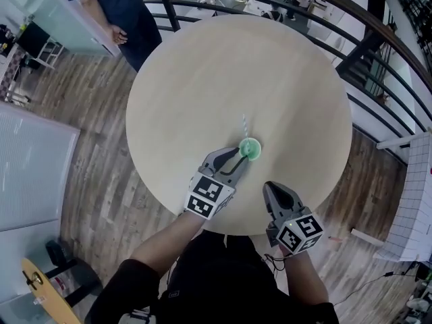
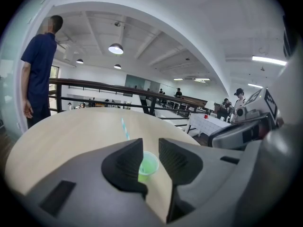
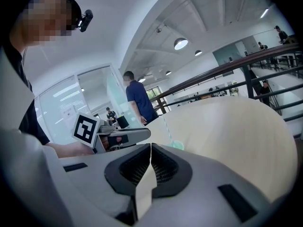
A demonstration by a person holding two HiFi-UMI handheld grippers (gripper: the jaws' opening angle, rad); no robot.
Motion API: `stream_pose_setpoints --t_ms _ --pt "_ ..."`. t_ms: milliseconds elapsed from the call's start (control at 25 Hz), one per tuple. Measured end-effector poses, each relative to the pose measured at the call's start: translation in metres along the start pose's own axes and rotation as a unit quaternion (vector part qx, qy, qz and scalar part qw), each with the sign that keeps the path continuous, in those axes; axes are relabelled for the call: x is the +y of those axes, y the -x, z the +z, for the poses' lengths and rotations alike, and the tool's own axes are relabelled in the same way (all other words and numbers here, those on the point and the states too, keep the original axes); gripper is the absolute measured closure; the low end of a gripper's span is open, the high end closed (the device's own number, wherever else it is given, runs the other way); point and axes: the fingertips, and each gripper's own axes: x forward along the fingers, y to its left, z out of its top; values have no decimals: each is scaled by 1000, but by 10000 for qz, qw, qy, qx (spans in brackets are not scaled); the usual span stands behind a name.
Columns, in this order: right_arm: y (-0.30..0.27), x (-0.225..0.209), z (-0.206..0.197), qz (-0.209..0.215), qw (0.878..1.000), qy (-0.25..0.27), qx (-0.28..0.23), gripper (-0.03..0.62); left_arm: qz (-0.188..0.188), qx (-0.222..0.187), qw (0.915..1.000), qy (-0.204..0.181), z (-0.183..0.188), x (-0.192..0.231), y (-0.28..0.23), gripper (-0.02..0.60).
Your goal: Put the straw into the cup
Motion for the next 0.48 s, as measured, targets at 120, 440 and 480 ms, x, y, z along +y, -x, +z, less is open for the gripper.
stream_pose_setpoints --t_ms 120,440,480 --pt "3 9 19 74 9998 157 -115 572 47 -283 9996 -27 23 -3 20 525" --pt "28 27 51 141 9988 312 -358 572 298 -862 9955 -276 76 -29 84 568" --pt "30 29 54 158 9986 332 -387 571 327 -927 9944 -374 81 -32 92 569"
